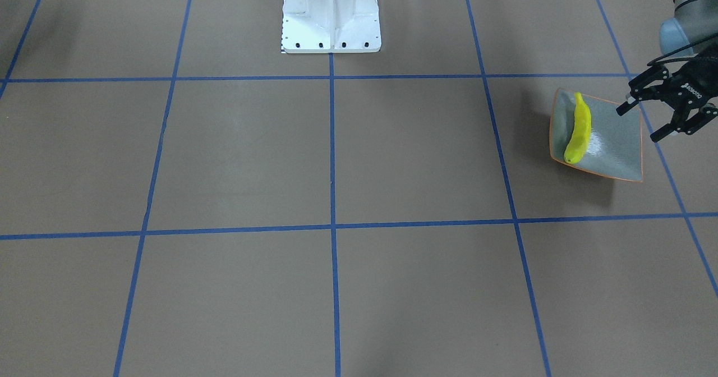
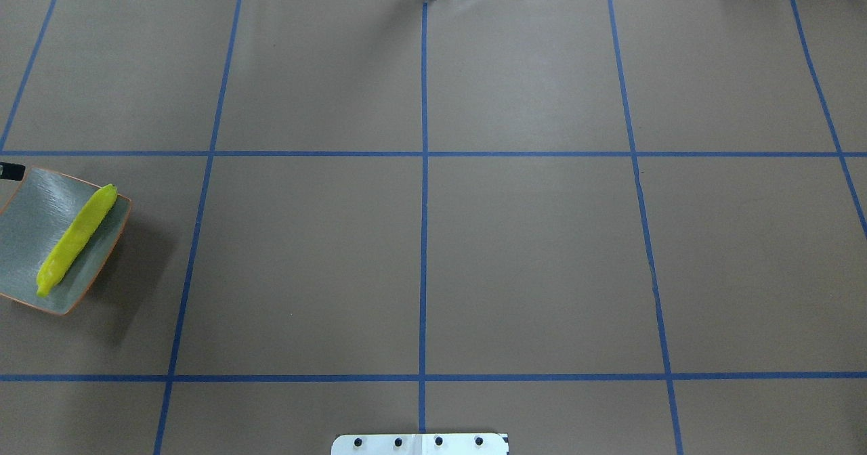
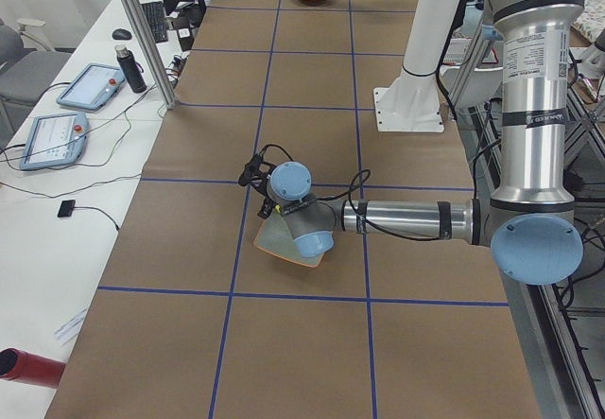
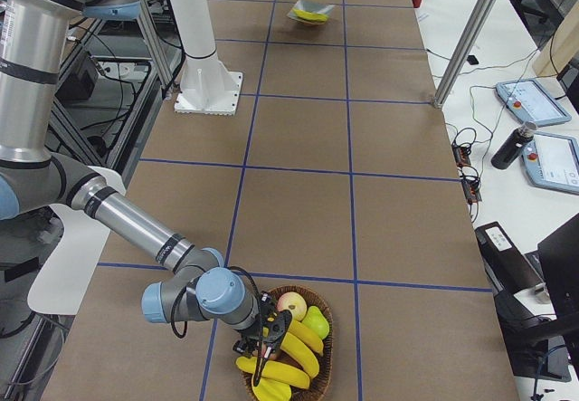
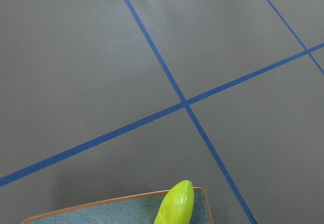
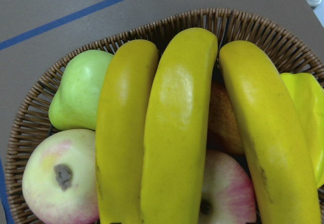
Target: Transfer all bananas from basket to plate
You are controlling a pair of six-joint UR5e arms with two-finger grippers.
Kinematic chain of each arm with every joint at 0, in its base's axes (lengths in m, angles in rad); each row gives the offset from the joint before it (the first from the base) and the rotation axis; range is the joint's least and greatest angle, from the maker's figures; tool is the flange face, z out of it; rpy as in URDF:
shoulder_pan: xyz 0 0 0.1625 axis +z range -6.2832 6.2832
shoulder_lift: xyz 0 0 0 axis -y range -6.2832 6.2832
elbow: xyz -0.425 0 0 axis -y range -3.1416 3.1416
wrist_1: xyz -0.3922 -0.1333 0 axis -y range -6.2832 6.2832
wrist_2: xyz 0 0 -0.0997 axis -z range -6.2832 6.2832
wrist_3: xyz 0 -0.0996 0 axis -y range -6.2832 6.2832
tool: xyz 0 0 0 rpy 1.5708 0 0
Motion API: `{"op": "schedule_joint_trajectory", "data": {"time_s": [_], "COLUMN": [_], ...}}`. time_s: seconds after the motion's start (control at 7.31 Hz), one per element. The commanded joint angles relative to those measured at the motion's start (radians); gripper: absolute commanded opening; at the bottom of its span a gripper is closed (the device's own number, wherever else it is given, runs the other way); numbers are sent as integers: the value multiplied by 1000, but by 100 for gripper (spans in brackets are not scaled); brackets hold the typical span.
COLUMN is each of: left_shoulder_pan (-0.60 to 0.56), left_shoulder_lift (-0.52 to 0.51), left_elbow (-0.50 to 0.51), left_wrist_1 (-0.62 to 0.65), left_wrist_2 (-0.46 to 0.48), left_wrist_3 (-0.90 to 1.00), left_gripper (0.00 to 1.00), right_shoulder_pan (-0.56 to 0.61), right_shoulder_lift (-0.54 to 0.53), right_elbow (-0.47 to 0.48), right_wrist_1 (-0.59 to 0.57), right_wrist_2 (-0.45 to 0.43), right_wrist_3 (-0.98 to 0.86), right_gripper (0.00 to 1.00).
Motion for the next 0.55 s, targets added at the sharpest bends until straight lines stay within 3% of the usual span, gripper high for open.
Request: {"op": "schedule_joint_trajectory", "data": {"time_s": [0.0,0.14,0.27,0.41], "left_shoulder_pan": [-1,-1,-1,-1], "left_shoulder_lift": [0,5,6,5], "left_elbow": [-2,-9,-9,-9], "left_wrist_1": [-2,-2,-3,-5], "left_wrist_2": [-3,-7,-8,-7], "left_wrist_3": [0,0,0,0], "left_gripper": [100,100,100,100], "right_shoulder_pan": [-22,-27,-30,-32], "right_shoulder_lift": [5,8,11,14], "right_elbow": [0,0,0,-2], "right_wrist_1": [1,1,1,0], "right_wrist_2": [-38,-24,-5,5], "right_wrist_3": [2,6,14,14], "right_gripper": [86,77,57,44]}}
